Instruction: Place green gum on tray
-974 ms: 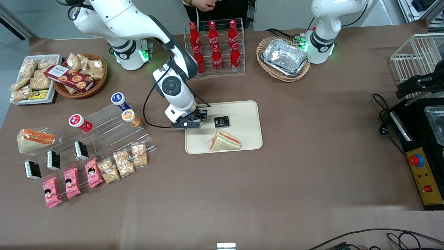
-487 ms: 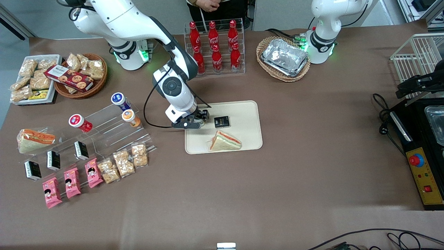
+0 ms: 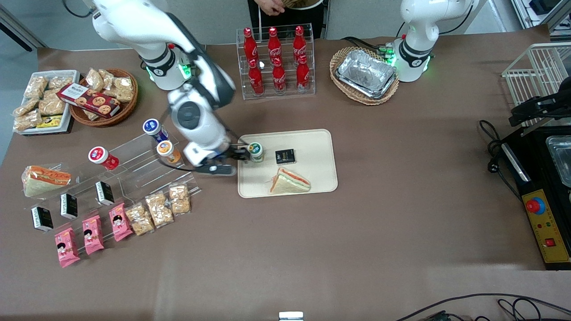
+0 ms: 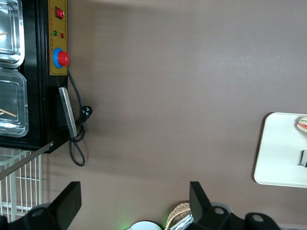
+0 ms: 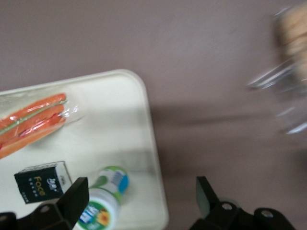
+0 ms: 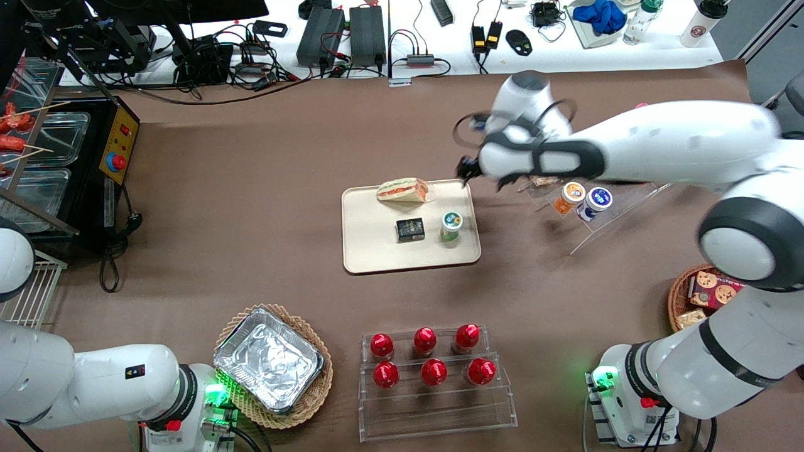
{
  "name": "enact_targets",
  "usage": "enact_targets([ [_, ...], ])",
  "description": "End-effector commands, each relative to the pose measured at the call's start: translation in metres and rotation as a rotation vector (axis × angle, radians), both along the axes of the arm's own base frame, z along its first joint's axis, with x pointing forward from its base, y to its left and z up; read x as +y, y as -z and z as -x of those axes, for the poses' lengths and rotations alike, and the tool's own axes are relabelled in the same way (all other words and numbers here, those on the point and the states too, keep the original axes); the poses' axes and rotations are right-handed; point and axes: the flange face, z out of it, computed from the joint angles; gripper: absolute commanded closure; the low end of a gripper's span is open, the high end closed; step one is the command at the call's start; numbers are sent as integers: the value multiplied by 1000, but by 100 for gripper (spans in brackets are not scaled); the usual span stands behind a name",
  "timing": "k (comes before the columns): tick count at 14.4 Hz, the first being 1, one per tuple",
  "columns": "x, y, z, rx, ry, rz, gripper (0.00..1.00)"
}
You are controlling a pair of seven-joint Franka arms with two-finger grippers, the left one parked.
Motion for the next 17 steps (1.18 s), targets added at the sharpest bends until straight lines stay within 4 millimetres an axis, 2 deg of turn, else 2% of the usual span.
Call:
enact_targets([
  [1, -75, -87, -16, -7, -38, -20, 0],
  [3, -109, -129, -27, 19, -101, -15, 0],
  [5, -157, -162, -45, 29, -120, -23, 0],
  [7, -185, -197, -54, 43, -122, -29, 1],
  [11, -253, -252, -64, 41, -130, -10, 0],
  [14, -266, -287, -69, 30, -132, 47, 0],
  [15, -278, -294, -70, 29, -113, 54, 0],
  [17, -283, -298, -71, 35, -107, 53, 0],
])
